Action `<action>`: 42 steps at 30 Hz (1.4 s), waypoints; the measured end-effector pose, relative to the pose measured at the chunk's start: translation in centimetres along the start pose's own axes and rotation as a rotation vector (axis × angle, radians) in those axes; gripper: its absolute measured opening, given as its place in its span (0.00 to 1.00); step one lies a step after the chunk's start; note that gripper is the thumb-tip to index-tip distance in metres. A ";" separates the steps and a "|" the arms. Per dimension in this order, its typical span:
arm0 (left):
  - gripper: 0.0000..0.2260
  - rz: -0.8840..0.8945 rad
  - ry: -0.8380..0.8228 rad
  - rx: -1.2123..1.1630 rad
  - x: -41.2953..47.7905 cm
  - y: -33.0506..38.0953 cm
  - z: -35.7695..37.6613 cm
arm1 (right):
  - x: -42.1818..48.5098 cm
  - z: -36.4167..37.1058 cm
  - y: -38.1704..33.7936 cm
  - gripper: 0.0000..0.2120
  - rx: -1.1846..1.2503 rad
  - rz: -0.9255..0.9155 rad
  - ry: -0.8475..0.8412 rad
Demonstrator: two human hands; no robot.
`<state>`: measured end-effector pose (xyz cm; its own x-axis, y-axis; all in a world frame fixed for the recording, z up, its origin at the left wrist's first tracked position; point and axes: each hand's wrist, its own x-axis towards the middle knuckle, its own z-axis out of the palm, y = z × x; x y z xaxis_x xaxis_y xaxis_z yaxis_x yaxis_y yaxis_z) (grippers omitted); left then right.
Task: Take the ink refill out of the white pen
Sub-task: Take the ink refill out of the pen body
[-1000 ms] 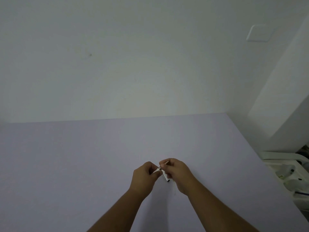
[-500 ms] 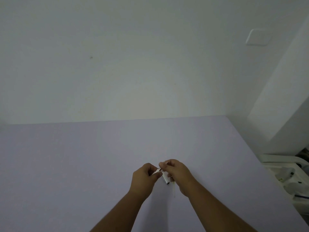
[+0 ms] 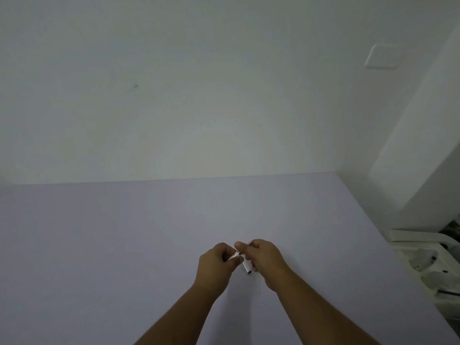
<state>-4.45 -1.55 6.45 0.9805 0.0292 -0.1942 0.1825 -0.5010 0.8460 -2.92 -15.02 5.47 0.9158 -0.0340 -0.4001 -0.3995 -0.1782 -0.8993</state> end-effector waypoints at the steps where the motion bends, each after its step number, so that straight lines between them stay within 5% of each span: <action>1: 0.09 -0.001 -0.001 -0.004 0.0 0.0 0.0 | 0.0 0.1 -0.1 0.16 -0.021 0.013 0.021; 6: 0.06 -0.014 0.012 -0.037 0.0 0.0 -0.1 | -0.4 -0.2 0.0 0.05 0.119 -0.045 -0.046; 11: 0.08 -0.007 0.016 -0.019 -0.1 0.2 0.1 | -0.3 -0.1 -0.4 0.14 0.029 0.003 0.022; 15: 0.07 -0.007 0.013 -0.018 -0.1 0.4 0.0 | -0.5 -0.5 -0.2 0.03 0.150 -0.055 -0.082; 20: 0.07 -0.008 0.010 -0.030 -0.3 0.5 0.1 | -0.5 -0.1 -0.5 0.14 0.021 0.013 0.025; 24: 0.05 -0.024 0.000 -0.066 -0.2 0.5 -0.1 | -0.6 -0.6 -0.3 0.05 0.153 -0.043 -0.041; 29: 0.07 -0.024 -0.003 -0.057 -0.3 0.5 0.0 | -0.3 -0.5 -0.6 0.15 0.039 0.003 0.027; 34: 0.07 -0.027 0.017 -0.037 -0.1 0.4 -0.1 | -0.5 -0.4 -0.4 0.05 0.123 -0.030 -0.017; 42: 0.07 -0.025 0.084 0.003 0.2 -0.4 0.3 | 0.1 0.8 -0.1 0.08 0.147 0.034 0.034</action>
<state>-4.31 -1.59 5.91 0.9784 0.1136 -0.1726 0.2065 -0.5015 0.8402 -2.85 -14.27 5.37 0.9015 -0.0713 -0.4268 -0.4297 -0.0304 -0.9025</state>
